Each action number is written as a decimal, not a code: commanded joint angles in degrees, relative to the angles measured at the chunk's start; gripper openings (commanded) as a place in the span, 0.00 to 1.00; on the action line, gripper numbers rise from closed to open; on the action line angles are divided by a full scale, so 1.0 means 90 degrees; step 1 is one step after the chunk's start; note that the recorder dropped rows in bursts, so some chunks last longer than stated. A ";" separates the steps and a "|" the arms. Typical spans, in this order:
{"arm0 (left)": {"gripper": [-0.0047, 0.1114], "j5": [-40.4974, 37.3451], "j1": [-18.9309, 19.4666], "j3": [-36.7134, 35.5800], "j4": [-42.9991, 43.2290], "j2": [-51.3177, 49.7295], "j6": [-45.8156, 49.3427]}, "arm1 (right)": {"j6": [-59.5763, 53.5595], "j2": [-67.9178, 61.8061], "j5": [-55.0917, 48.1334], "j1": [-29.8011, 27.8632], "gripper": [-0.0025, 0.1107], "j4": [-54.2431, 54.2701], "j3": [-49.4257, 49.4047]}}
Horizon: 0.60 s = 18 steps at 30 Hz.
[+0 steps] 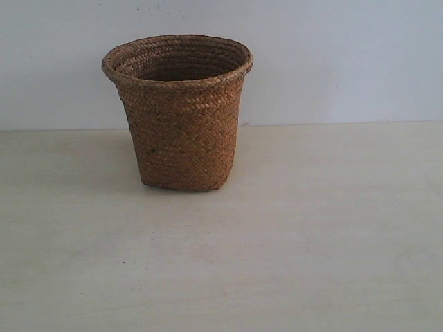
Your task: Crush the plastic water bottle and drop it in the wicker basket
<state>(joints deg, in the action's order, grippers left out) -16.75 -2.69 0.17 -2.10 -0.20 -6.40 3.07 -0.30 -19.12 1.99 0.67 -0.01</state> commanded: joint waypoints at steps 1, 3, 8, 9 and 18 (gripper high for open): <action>0.07 -0.0025 0.0024 -0.0019 0.0024 0.0022 -0.0002 | -0.0020 0.0033 0.0002 -0.0033 0.02 -0.0038 0.0001; 0.07 -0.0025 0.0024 -0.0019 0.0024 0.0022 -0.0002 | -0.0020 0.0033 0.0002 -0.0033 0.02 -0.0038 0.0001; 0.07 -0.0037 0.0024 -0.0019 0.0024 0.0022 -0.0002 | -0.0020 0.0033 0.0002 -0.0033 0.02 -0.0038 0.0001; 0.07 -0.0076 0.0024 -0.0019 0.0024 0.0022 -0.0002 | -0.0020 0.0033 0.0002 -0.0033 0.02 -0.0038 0.0001; 0.07 -0.0089 0.0024 -0.0019 0.0024 0.0022 -0.0002 | -0.0020 0.0033 0.0002 -0.0033 0.02 -0.0038 0.0001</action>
<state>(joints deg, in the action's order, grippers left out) -17.35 -2.69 0.17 -2.10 -0.20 -6.40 3.07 -0.30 -19.17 1.99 0.67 -0.01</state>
